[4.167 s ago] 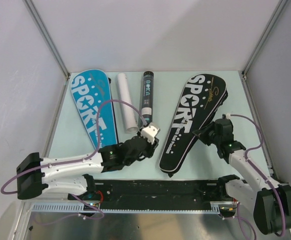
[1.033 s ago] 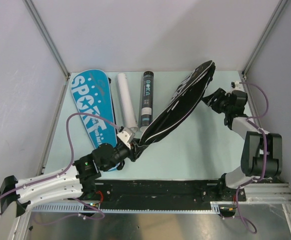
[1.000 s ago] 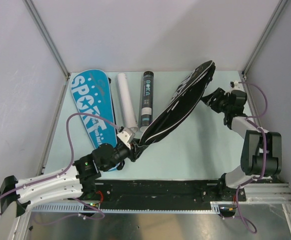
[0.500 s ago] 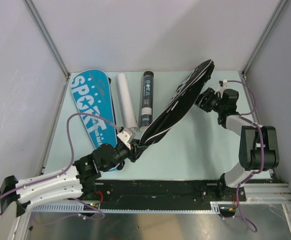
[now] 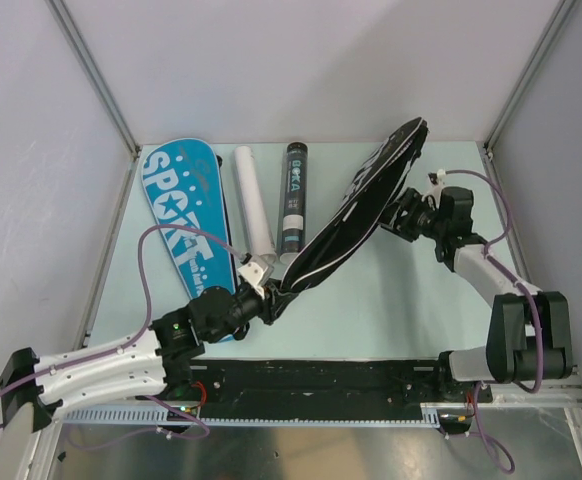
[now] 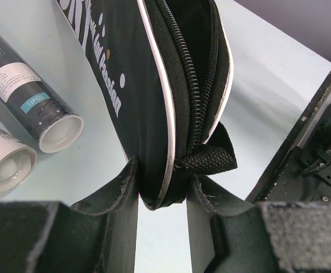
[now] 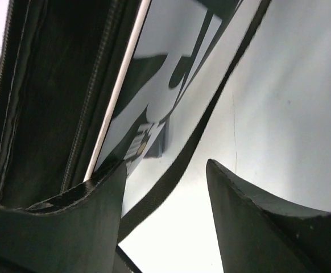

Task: Pack up the badminton gear
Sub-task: Adjust the racket bag at the center of the board.

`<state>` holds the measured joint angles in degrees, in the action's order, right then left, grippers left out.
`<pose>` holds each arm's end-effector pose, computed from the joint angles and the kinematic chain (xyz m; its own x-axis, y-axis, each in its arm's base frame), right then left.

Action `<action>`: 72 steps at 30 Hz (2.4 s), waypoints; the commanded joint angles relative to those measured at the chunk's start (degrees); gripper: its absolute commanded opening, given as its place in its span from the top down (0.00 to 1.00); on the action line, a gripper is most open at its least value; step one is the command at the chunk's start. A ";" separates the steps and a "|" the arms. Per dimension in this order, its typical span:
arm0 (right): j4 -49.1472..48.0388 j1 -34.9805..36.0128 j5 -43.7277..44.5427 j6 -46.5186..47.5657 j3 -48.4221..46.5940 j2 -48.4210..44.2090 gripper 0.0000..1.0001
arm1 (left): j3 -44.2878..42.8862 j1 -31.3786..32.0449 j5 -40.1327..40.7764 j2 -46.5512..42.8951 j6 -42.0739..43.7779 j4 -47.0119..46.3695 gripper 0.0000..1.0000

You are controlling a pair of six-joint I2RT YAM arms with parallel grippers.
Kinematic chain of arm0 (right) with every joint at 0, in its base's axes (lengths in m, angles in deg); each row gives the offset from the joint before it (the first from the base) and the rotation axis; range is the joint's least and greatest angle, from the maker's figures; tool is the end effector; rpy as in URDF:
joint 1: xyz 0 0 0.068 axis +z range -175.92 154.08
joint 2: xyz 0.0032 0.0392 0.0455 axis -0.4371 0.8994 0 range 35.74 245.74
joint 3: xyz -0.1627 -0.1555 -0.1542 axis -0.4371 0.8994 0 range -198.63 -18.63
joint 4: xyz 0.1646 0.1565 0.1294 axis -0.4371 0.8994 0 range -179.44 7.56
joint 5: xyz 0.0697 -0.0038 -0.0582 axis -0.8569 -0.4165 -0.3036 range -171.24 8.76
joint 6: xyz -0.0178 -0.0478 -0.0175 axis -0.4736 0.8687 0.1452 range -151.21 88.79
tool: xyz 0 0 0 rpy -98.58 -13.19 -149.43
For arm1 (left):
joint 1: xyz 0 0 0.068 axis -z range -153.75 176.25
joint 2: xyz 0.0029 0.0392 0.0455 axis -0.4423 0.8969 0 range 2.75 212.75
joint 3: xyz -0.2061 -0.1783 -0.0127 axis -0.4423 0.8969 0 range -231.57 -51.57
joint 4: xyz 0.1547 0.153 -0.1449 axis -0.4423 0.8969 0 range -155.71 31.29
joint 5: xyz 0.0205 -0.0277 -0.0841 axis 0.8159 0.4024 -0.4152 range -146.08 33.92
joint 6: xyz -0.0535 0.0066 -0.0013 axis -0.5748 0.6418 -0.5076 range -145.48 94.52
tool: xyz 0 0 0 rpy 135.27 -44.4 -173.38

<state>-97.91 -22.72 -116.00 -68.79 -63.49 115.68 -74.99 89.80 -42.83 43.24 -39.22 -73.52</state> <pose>0.2995 0.0372 0.2355 -0.6928 0.4631 -0.5528 -0.1670 0.6427 0.7477 0.0867 -0.1559 0.2529 -0.2527 -0.0110 -0.9675 0.7317 0.6521 -0.1985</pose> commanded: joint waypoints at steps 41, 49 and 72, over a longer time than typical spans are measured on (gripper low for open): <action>-14.32 8.21 11.23 -13.12 -9.41 -14.94 1.00 | -3.93 -0.28 -0.63 1.87 3.29 0.44 1.00; -18.31 10.21 10.52 -12.51 -16.74 -2.91 1.00 | -4.73 -0.36 -4.68 5.29 5.55 0.44 1.00; 17.16 7.68 7.28 19.70 -39.72 12.42 0.29 | -4.00 -0.36 -6.14 -2.02 0.81 0.55 1.00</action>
<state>-86.85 -10.74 -102.69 -56.53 -100.86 132.88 -76.54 89.34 -47.31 42.74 -35.00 -69.35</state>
